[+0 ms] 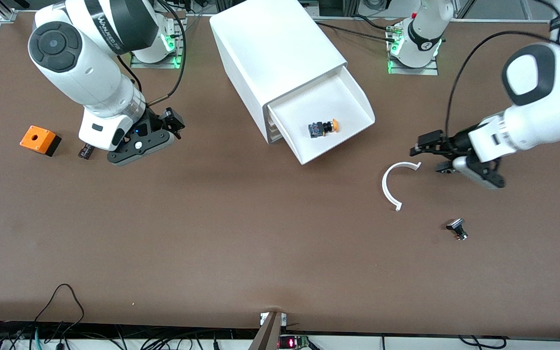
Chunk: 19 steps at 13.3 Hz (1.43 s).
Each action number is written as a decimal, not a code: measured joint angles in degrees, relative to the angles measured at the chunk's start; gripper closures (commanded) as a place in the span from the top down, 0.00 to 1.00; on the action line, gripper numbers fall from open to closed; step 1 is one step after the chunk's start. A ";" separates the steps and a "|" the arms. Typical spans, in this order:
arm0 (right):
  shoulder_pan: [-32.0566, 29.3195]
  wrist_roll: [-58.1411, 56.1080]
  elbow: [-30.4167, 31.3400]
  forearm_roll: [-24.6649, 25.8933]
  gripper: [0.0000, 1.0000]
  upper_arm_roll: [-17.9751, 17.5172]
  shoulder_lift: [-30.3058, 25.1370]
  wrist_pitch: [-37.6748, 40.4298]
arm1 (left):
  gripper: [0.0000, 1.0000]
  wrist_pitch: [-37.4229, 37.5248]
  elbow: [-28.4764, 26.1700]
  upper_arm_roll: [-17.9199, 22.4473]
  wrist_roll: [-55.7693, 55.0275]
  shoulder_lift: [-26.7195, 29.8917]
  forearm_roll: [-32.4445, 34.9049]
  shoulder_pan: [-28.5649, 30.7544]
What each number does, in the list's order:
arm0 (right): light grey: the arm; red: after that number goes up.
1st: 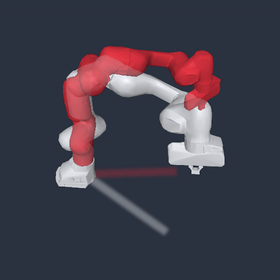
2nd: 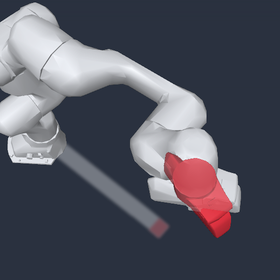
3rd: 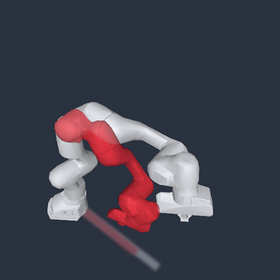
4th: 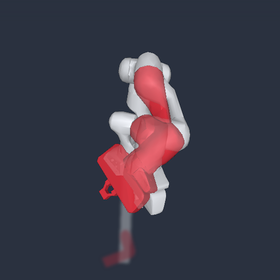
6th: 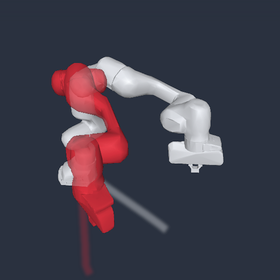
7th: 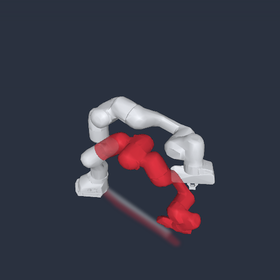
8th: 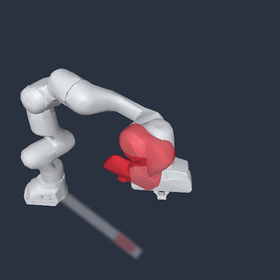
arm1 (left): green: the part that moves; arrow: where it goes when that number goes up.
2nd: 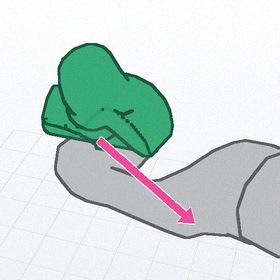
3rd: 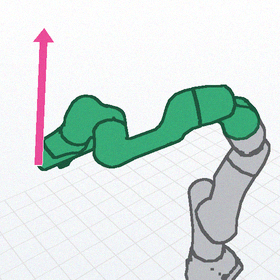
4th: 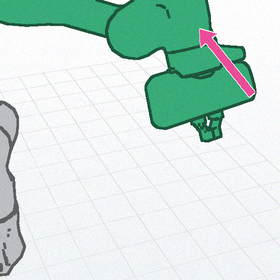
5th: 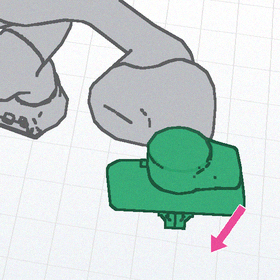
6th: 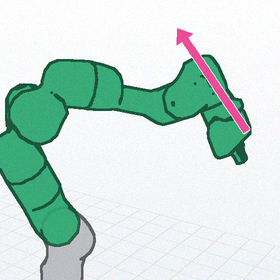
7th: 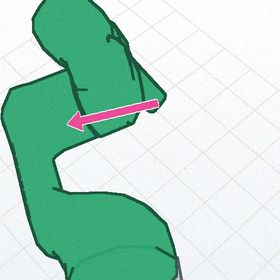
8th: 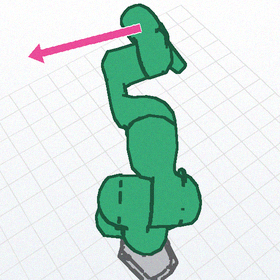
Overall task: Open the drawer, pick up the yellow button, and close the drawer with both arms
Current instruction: 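Reach the right gripper into the drawer while the left gripper withdraws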
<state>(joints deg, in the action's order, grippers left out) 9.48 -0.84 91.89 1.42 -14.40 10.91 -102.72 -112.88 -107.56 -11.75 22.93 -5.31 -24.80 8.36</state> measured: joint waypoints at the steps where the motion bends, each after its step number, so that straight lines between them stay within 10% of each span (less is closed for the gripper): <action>1: -0.02 -0.18 -0.25 0.00 1.00 0.03 0.08 -0.05 | 1.00 0.59 0.36 0.56 0.00 1.80 3.60 0.04; 8: 3.17 -11.22 -2.05 -0.10 1.00 -0.38 5.05 -6.89 | 1.00 14.39 4.80 0.32 -15.23 9.50 25.80 -1.20; 19: 23.09 -13.09 -11.90 4.12 1.00 -0.86 10.57 -10.98 | 1.00 14.83 7.27 1.58 -18.84 8.54 25.70 -1.02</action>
<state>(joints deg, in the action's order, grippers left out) 32.57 -13.93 79.99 5.54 -15.26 21.49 -113.70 -98.05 -100.29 -10.17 4.08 3.23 0.90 7.34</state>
